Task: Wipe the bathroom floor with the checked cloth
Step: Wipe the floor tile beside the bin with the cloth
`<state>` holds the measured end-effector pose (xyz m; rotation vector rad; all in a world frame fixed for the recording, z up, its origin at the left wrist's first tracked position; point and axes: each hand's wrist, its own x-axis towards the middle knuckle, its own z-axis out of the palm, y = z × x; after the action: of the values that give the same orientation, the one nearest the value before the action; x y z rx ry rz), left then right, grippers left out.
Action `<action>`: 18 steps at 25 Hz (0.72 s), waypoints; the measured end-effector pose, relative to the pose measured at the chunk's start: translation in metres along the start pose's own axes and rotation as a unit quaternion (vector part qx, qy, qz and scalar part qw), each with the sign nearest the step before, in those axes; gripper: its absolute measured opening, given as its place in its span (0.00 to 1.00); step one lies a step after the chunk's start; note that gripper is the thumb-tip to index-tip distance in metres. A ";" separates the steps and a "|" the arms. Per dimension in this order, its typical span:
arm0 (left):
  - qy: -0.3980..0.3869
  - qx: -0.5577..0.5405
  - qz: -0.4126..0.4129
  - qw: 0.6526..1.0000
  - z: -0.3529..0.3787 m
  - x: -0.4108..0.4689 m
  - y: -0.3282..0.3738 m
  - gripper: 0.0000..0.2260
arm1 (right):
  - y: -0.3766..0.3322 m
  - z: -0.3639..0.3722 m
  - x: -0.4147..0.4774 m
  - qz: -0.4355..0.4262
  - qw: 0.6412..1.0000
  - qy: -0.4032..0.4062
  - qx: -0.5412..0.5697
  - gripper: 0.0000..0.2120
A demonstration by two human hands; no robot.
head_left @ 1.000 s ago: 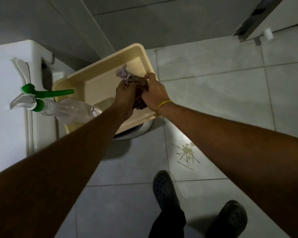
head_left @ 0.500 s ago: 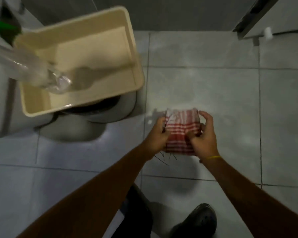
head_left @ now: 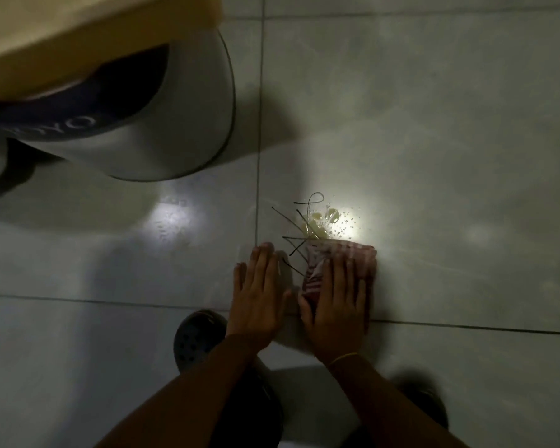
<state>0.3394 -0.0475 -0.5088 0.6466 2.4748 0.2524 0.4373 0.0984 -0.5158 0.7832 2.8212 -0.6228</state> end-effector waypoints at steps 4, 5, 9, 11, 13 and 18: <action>-0.007 0.021 0.030 0.999 0.019 0.015 -0.013 0.39 | 0.019 0.010 0.057 -0.059 0.997 0.008 -0.046 0.46; -0.002 0.018 0.026 1.000 0.020 0.015 -0.013 0.39 | 0.020 0.006 0.078 -0.044 0.998 0.007 -0.049 0.45; 0.014 0.022 0.021 0.999 0.022 0.014 -0.012 0.39 | 0.022 -0.006 0.109 -0.007 0.999 0.005 -0.047 0.43; 0.009 0.024 0.026 0.999 0.020 0.014 -0.013 0.38 | 0.033 -0.002 0.075 -0.022 0.999 -0.003 -0.040 0.44; -0.007 0.019 0.033 0.999 0.015 0.014 -0.015 0.38 | 0.045 0.007 0.020 -0.049 0.997 -0.021 -0.062 0.45; -0.019 -0.010 0.042 0.999 0.009 0.013 -0.017 0.37 | 0.045 0.024 -0.042 -0.092 0.991 -0.057 -0.085 0.45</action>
<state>0.3284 -0.0556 -0.5277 0.7408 2.4090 0.2939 0.4970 0.1042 -0.5430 0.4480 2.8144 -0.4289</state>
